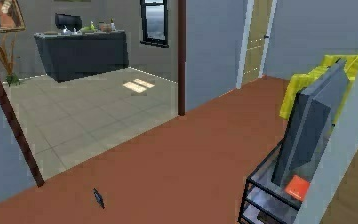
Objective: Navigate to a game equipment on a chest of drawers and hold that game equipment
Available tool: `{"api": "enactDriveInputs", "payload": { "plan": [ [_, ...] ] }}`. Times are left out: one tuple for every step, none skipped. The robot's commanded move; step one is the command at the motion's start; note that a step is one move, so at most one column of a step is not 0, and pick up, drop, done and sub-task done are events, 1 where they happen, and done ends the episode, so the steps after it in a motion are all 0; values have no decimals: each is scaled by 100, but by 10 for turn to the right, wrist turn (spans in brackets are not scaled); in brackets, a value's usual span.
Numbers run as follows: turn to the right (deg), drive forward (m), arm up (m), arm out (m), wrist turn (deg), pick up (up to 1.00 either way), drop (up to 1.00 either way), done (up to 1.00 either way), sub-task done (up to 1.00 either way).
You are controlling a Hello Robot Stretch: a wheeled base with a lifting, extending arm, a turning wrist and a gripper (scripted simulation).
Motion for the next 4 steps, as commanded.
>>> {"api": "enactDriveInputs", "payload": {
  "plan": [
    [0,30,0,0,0,0,0,0,0],
    [-450,0,0,0,0,0,0,0,0],
    [-390,0,0,0,0,0,0,0,0],
    [0,30,0,0,0,0,0,0,0]
  ]
}}
